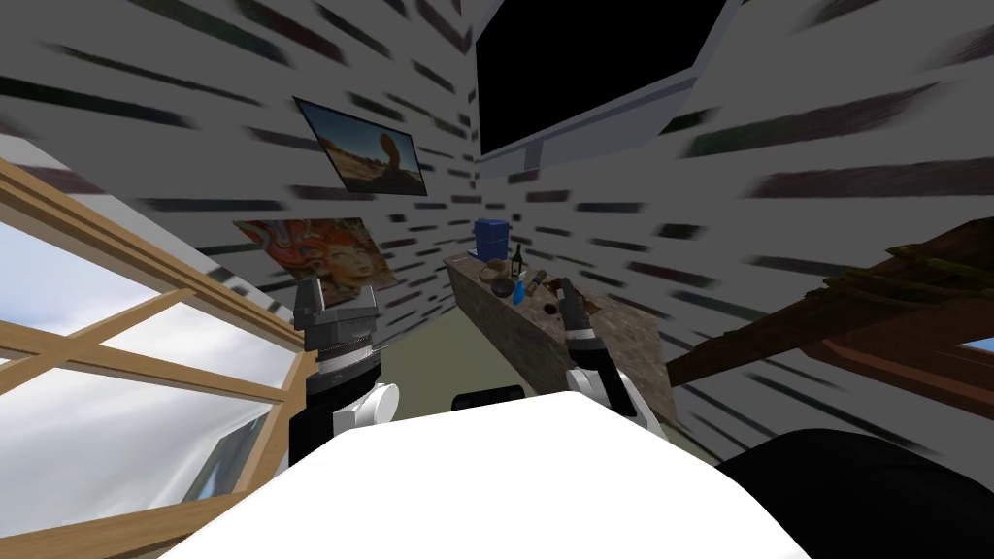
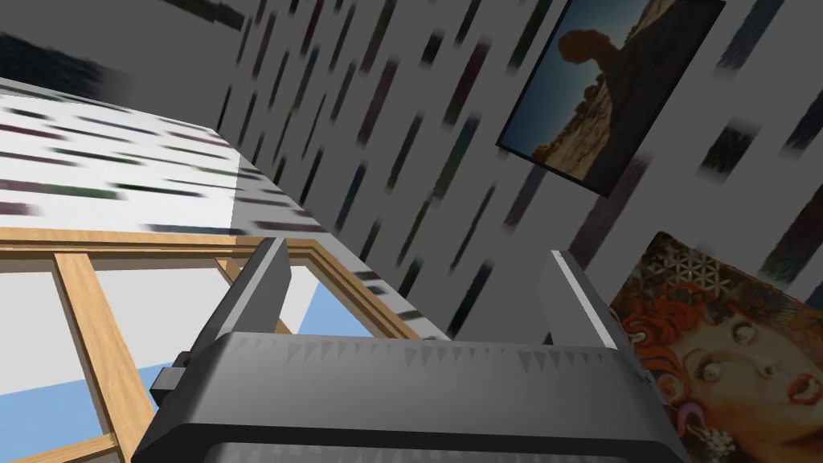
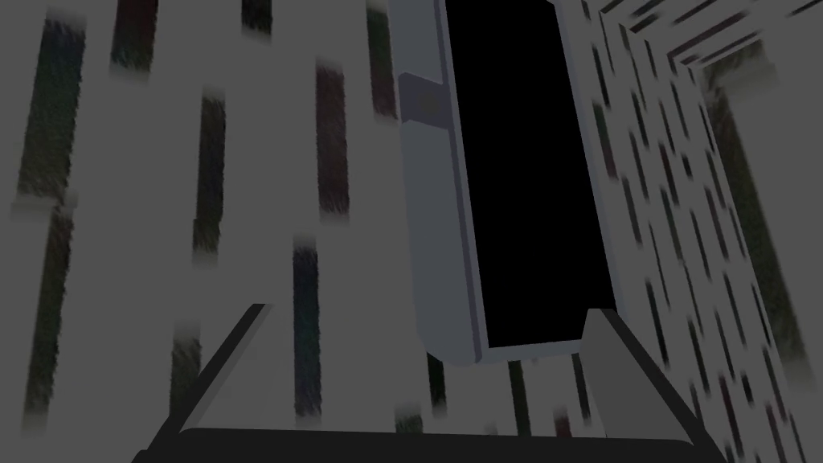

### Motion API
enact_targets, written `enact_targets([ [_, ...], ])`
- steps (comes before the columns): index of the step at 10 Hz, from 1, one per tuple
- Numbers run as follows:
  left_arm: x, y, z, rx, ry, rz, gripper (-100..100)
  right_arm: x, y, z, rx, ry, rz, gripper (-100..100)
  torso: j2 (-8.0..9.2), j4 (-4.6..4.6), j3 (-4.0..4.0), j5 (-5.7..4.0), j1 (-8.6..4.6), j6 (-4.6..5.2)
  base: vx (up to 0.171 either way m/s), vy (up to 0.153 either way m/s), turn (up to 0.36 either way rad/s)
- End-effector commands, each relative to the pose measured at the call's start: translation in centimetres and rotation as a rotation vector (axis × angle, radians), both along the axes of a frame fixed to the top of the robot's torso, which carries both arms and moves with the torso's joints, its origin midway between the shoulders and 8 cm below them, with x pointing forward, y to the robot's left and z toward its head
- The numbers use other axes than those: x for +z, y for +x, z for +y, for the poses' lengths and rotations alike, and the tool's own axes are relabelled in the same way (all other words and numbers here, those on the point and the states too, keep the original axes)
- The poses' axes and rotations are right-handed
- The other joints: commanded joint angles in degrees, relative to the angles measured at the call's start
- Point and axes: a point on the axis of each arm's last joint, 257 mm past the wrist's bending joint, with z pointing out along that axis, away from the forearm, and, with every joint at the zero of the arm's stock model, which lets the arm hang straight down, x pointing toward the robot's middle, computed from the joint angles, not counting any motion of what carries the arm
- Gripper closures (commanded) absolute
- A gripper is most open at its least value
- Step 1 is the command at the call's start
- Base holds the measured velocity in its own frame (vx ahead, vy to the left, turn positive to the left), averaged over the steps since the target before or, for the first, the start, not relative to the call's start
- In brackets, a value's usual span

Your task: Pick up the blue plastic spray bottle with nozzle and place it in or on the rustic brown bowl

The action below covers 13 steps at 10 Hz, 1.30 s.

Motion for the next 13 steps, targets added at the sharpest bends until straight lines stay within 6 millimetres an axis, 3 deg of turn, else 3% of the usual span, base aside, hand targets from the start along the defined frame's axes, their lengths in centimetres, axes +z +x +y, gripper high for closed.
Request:
enact_targets([
  [1,0.0,0.0,0.0,0.0,0.0,0.0,0,-0.9,0.4,-0.1,-0.011,-0.017,0.036,-100,0.0,0.0,0.0,0.0,0.0,0.0,0.061,0.146,-0.034],
  [8,0.0,0.0,0.0,0.0,0.0,0.0,0,-6.2,1.6,-2.9,-0.116,-0.151,0.258,-100,-0.05,-0.02,-0.04,-0.02,-0.14,-0.01,0.086,0.14,-0.061],
  [9,0.0,0.0,0.0,0.0,0.0,0.0,0,-6.2,1.6,-2.9,-0.116,-0.151,0.258,-100,-0.01,-0.01,-0.01,-0.04,-0.24,0.0,0.056,0.092,-0.036],
  [13,0.0,0.0,0.0,0.0,0.0,0.0,0,-9.7,1.7,-5.4,-0.196,-0.238,0.4,-100,-0.05,-0.02,-0.03,-0.02,-0.2,-0.02,0.091,0.149,-0.073],
])
